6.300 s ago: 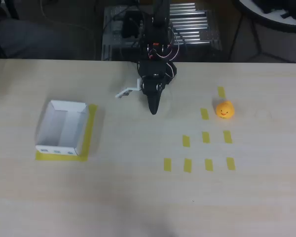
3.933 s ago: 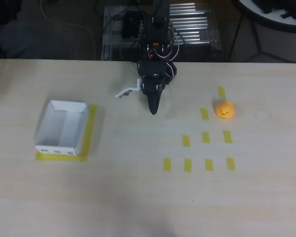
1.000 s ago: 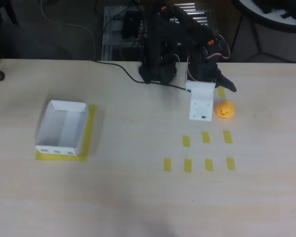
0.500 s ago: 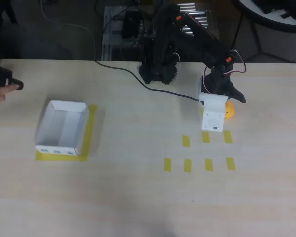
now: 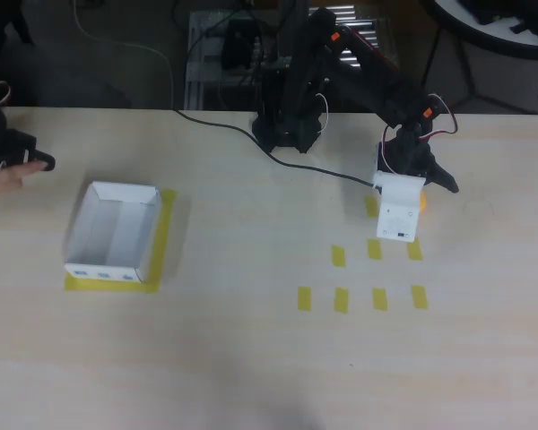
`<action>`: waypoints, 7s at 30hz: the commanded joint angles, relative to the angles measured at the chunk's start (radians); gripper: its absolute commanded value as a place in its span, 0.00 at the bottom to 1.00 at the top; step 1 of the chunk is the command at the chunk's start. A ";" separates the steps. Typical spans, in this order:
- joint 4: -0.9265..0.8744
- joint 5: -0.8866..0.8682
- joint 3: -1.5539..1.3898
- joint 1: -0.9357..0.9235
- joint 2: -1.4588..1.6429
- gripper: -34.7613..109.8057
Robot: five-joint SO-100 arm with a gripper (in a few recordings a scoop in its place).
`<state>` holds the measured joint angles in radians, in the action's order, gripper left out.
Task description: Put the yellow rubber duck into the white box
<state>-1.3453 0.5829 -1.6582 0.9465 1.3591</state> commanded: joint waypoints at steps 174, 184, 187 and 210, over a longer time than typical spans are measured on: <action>0.611 -0.149 0.178 -1.707 0.225 0.24; 0.186 -0.334 0.298 -1.466 0.650 0.24; 0.103 -0.422 0.275 -1.358 0.819 0.24; 0.167 -0.775 -1.055 -0.913 1.865 0.24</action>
<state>-1.2195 -0.1626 -2.4804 0.0169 3.0940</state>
